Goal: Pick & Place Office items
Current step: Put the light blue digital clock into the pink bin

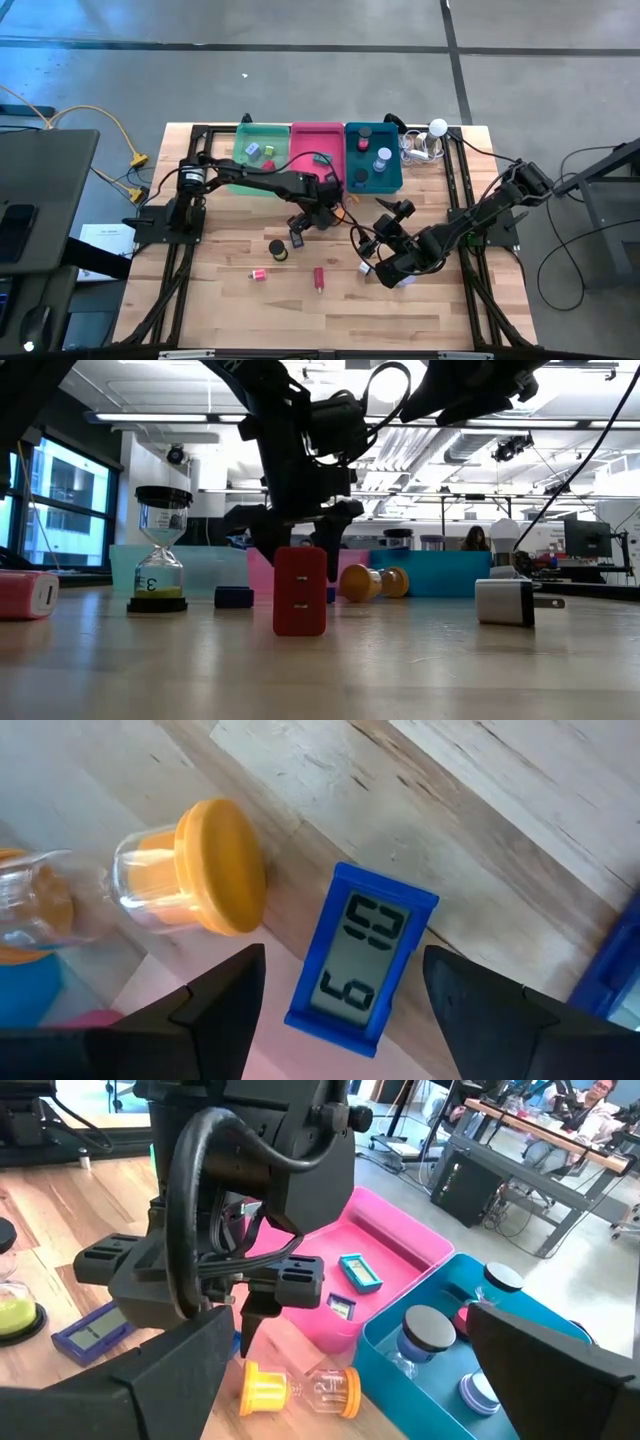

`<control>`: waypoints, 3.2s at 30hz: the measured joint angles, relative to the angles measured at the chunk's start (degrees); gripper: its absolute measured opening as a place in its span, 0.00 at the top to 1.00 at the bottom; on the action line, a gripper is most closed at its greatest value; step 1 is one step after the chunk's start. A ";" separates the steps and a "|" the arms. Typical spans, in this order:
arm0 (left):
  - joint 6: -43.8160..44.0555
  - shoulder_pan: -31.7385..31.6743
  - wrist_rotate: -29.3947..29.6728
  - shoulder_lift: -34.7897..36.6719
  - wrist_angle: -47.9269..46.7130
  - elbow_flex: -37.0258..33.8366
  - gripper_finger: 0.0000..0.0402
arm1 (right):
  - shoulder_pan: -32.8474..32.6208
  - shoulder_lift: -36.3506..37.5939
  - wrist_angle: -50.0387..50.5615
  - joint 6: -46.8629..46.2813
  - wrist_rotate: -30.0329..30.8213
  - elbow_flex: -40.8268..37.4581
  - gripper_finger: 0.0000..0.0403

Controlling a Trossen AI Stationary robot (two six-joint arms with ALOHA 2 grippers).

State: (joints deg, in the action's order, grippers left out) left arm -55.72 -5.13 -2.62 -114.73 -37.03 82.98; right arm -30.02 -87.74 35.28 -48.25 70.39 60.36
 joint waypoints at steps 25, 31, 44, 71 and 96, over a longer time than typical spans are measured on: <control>0.29 -0.02 -0.52 -2.11 -1.05 0.04 0.57 | 0.00 0.00 -0.37 -0.16 0.00 0.00 0.03; 0.47 -0.02 -0.16 -2.05 -0.90 0.10 0.68 | 0.00 0.00 -0.37 -0.17 0.05 0.00 0.03; 3.45 1.09 4.94 3.75 -4.23 -0.13 0.68 | 0.02 0.00 -0.21 0.00 -0.08 0.00 0.03; 10.89 -22.82 -1.51 14.46 0.69 -0.02 0.68 | 0.02 0.00 -0.86 -0.20 -0.22 0.02 0.03; 13.99 -22.69 -2.84 5.08 4.23 0.02 0.66 | 0.00 0.00 -0.98 -0.20 -0.41 0.02 0.03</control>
State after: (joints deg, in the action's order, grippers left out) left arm -41.72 -27.81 -5.45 -109.65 -32.80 83.00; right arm -30.02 -87.74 34.30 -48.45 69.97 60.38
